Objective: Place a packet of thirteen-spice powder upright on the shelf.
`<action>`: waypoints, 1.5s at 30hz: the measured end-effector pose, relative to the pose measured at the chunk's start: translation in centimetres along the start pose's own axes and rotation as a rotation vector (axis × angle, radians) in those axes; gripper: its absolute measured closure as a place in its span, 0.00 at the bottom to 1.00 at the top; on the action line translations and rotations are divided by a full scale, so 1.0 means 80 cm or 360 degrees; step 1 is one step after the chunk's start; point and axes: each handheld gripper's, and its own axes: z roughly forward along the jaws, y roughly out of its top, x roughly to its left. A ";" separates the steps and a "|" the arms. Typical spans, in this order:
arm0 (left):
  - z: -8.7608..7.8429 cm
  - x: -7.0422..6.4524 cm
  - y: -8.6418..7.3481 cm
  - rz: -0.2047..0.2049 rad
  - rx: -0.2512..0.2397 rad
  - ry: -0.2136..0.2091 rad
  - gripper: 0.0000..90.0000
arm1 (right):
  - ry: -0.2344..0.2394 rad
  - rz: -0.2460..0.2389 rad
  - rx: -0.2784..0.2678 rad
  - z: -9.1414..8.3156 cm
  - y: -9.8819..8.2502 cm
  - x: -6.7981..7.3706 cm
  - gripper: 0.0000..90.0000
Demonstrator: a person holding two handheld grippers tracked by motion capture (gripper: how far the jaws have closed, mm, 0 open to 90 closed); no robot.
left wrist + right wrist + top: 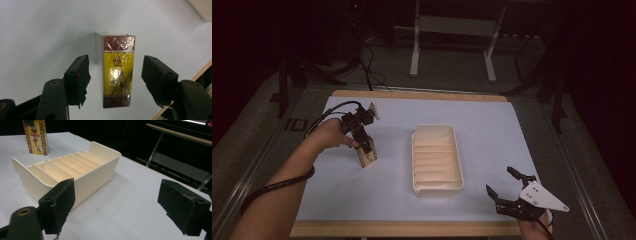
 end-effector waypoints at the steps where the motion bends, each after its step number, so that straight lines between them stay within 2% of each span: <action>1: 0.001 0.000 0.001 0.0012 0.0014 -0.0006 0.44 | -0.0001 0.0001 0.0001 0.000 0.000 0.000 0.16; 7: 0.013 0.000 0.004 0.0022 0.0057 0.0043 0.51 | -0.0001 0.0003 0.0005 0.000 0.000 0.000 0.16; 16: 0.021 0.002 0.002 0.0038 0.0109 0.0037 0.60 | 0.0000 -0.0006 0.0012 0.001 0.000 0.001 0.16; 21: 0.025 0.002 0.003 0.0055 0.0106 0.0030 0.62 | -0.0001 -0.0006 0.0014 0.002 -0.001 0.001 0.16; 22: 0.026 0.002 0.003 0.0052 0.0106 0.0022 0.66 | -0.0001 -0.0007 0.0015 0.002 -0.001 0.000 0.16; 27: 0.027 0.003 0.003 0.0063 0.0112 0.0031 0.72 | -0.0002 -0.0007 0.0017 0.002 -0.001 0.000 0.16; 29: 0.026 0.001 0.002 0.0089 0.0112 0.0076 0.75 | -0.0003 -0.0007 0.0021 0.002 -0.001 0.001 0.16; 34: 0.025 -0.002 0.002 0.0110 0.0126 0.0038 0.76 | -0.0007 -0.0010 0.0021 0.002 -0.001 0.001 0.16; 39: 0.016 -0.007 0.000 0.0137 0.0104 0.0032 0.76 | -0.0008 -0.0015 0.0018 0.002 -0.001 0.001 0.16; 42: 0.005 -0.014 0.000 0.0174 0.0054 0.0047 0.76 | -0.0011 -0.0019 0.0015 0.002 -0.001 0.001 0.16; 44: -0.001 -0.019 0.000 0.0195 0.0027 0.0023 0.76 | -0.0010 -0.0025 0.0013 0.002 0.000 0.001 0.16; 45: -0.003 -0.021 0.000 0.0211 0.0019 0.0032 0.76 | -0.0009 -0.0027 0.0013 0.002 0.000 0.001 0.16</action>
